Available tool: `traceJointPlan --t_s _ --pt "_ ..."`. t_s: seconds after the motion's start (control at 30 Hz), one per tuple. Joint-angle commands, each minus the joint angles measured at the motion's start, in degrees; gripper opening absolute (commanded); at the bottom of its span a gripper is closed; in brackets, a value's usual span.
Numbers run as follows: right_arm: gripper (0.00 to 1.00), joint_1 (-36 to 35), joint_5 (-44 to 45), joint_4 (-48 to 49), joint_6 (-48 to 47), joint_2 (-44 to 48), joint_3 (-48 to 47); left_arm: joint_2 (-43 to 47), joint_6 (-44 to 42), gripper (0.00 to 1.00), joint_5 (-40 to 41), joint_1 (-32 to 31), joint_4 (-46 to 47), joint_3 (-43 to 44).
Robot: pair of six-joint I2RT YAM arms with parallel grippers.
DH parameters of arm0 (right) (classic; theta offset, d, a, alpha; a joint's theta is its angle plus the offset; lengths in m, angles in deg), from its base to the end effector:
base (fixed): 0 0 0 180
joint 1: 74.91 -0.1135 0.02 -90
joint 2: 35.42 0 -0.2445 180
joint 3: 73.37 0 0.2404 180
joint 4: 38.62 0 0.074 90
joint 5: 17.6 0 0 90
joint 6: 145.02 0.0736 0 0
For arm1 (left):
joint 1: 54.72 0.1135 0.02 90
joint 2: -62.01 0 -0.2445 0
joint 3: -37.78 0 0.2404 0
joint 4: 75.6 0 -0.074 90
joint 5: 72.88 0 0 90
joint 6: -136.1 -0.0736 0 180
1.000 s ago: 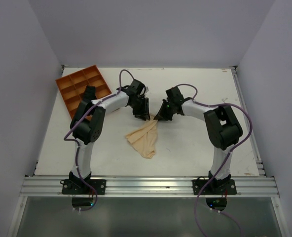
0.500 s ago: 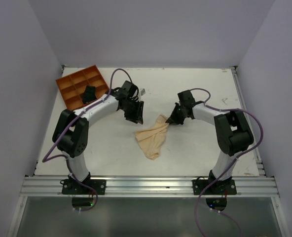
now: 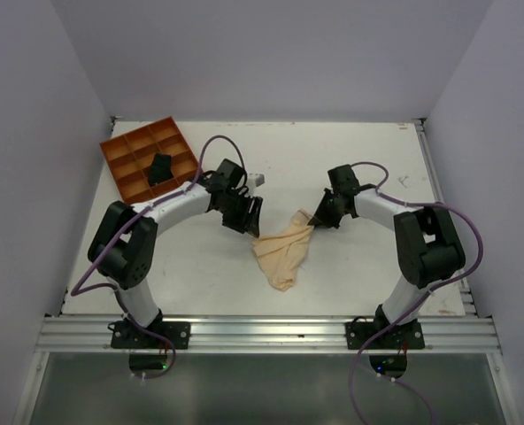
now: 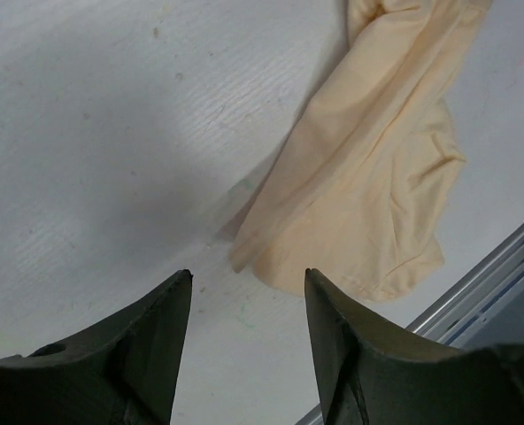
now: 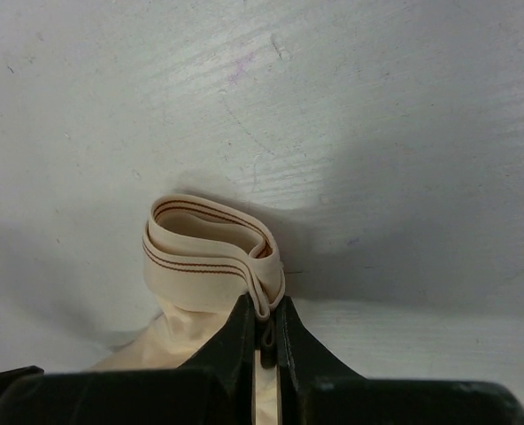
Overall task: Roll the underwear
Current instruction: Fold the underwear
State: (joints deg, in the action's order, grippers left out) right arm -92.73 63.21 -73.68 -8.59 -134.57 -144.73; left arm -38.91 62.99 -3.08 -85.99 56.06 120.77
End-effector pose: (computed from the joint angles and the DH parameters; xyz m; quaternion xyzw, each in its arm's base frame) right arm 0.3186 0.1148 0.1123 0.2212 0.9435 0.1904 0.1567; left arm 0.2882 -0.2048 0.1486 0.1564 0.9514 -0.2393 0.1148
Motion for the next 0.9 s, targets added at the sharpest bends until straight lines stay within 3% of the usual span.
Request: traceJointPlan --t_s 0.0,0.13,0.23,0.37,0.53,0.87 --pt "0.0 0.1 2.1 -1.8 -0.6 2.1 0.7 0.1 -9.1 0.59 -6.8 -0.3 7.2 1.0" --pt "0.0 0.2 1.7 -1.3 -0.5 1.5 0.6 -1.7 -15.3 0.66 -6.9 -0.5 4.9 4.3" --pt "0.0 0.2 1.3 -1.4 -1.0 0.7 -0.3 0.2 -21.1 0.66 -11.7 -0.7 9.3 0.9" --pt "0.0 0.2 0.8 -1.6 -1.6 0.6 -0.6 1.8 -29.5 0.67 -8.5 -2.9 9.1 -0.5" --pt "0.0 0.2 -0.5 -1.1 -1.5 -0.6 -1.4 3.3 -36.8 0.71 -11.9 -5.1 11.3 -4.3" --pt "0.0 0.2 -2.4 0.3 -0.4 -1.0 -2.2 0.6 -36.8 0.79 -4.9 -9.4 14.6 -5.3"
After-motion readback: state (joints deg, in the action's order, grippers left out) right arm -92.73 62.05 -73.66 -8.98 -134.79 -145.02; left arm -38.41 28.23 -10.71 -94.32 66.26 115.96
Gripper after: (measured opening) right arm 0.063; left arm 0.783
